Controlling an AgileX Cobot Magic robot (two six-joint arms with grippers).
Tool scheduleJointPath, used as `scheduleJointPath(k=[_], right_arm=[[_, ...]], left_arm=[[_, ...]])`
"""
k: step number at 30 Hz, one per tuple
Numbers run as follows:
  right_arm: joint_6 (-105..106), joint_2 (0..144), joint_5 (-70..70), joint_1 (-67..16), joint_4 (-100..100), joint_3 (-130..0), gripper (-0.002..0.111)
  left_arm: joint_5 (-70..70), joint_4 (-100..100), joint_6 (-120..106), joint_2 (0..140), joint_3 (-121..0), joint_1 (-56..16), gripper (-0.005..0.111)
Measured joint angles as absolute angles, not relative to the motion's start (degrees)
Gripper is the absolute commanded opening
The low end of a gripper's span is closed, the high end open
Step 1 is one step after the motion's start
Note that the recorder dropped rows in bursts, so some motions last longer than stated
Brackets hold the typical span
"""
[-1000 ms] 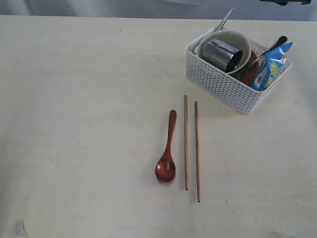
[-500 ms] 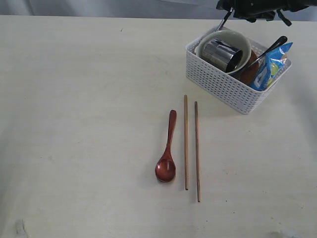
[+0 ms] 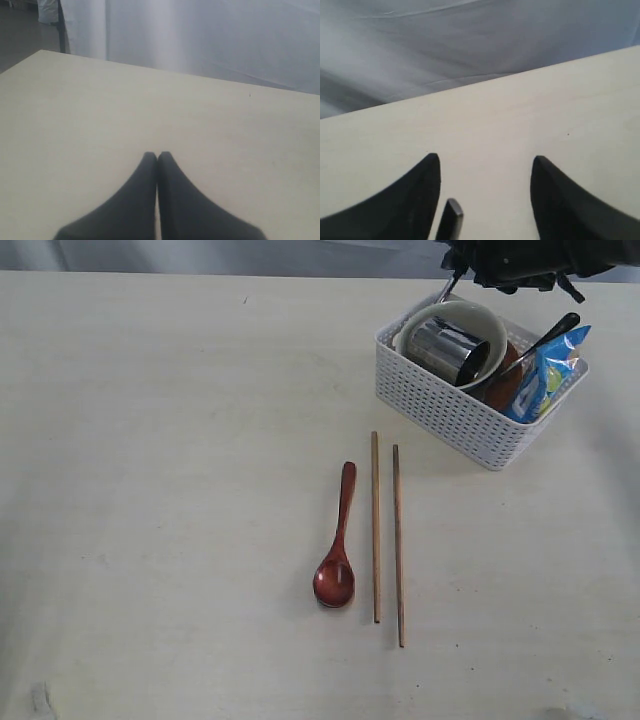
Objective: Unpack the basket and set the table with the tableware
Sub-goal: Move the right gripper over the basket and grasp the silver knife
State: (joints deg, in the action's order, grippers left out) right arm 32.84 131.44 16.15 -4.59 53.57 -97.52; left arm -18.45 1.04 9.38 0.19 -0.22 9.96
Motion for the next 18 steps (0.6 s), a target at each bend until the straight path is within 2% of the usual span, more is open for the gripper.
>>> scheduleJointPath(k=[3,10,18], right_arm=[[32.8,131.4,15.8,-4.9,53.6,-97.5,0.022],[32.8,131.4,15.7,-5.8,54.3,-97.5,0.0],[31.1,130.0,15.8,-5.9,55.7,-97.7,0.0]], left_arm=[[-18.5,1.0,9.4,0.2,-0.2,10.0,0.0],[-18.5,1.0,9.4,0.2,-0.2,10.0,0.0],[-18.5,1.0,9.4,0.2,-0.2,10.0,0.0]])
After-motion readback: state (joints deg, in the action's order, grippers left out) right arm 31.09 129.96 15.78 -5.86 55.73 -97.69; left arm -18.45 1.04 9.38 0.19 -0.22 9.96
